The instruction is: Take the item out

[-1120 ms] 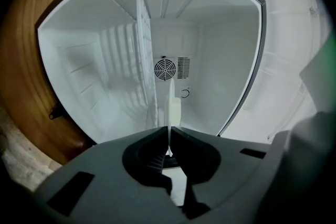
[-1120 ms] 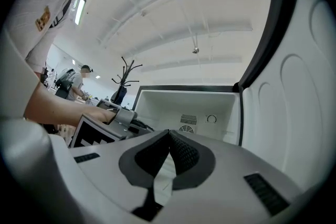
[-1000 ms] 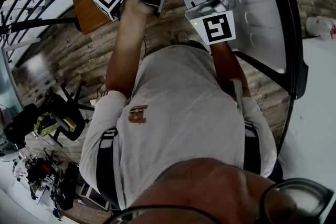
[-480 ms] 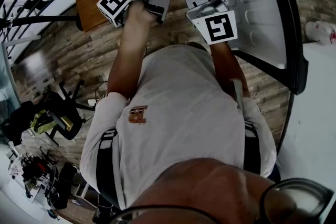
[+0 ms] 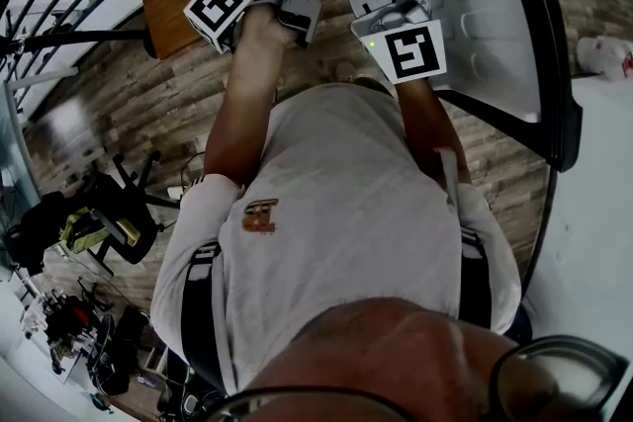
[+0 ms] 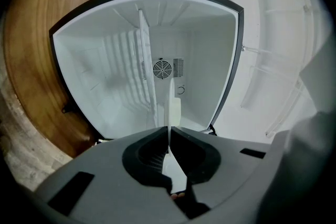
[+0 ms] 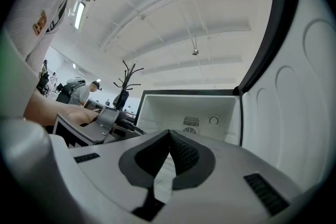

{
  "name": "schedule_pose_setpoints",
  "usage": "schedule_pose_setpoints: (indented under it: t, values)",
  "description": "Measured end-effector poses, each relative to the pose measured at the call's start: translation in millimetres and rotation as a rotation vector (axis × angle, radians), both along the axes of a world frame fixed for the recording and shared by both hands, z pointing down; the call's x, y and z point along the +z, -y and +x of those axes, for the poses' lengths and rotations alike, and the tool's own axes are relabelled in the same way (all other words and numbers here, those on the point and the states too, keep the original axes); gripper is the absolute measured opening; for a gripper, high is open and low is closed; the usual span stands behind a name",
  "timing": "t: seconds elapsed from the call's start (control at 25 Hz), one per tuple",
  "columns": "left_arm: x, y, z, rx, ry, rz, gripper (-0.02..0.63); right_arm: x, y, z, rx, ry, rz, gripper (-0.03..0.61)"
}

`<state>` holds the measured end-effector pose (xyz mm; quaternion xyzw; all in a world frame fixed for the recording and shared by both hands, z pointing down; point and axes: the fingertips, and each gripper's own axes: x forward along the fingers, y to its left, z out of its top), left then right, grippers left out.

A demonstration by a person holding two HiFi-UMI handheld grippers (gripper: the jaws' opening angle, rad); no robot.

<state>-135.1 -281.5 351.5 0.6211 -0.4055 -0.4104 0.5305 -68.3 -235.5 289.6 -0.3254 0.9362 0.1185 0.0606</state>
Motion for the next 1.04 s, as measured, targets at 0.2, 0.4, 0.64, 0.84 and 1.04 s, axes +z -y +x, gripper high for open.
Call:
schedule_pose_setpoints:
  t: [0.2, 0.4, 0.64, 0.84, 1.04]
  values:
    - [-1.9, -0.7, 0.9, 0.004, 0.004, -0.004, 0.028, -1.1, -1.5, 1.7, 0.006, -0.009, -0.003, 0.034]
    - [-1.3, -0.4, 1.9, 0.012, 0.003, -0.003, 0.028, -0.3, -2.6, 1.8, 0.015, -0.011, -0.001, 0.034]
    - [-1.3, 0.0, 2.7, 0.019, 0.000, -0.002, 0.028, 0.2, -3.9, 2.4, 0.025, -0.021, 0.001, 0.034]
    - [-0.3, 0.3, 2.4, 0.020, 0.002, 0.001, 0.028, 1.8, -4.4, 1.8, 0.028, -0.021, 0.006, 0.034]
    - [-1.6, 1.0, 3.4, 0.023, 0.004, 0.001, 0.028, 0.5, -4.4, 1.8, 0.027, -0.025, 0.009, 0.034]
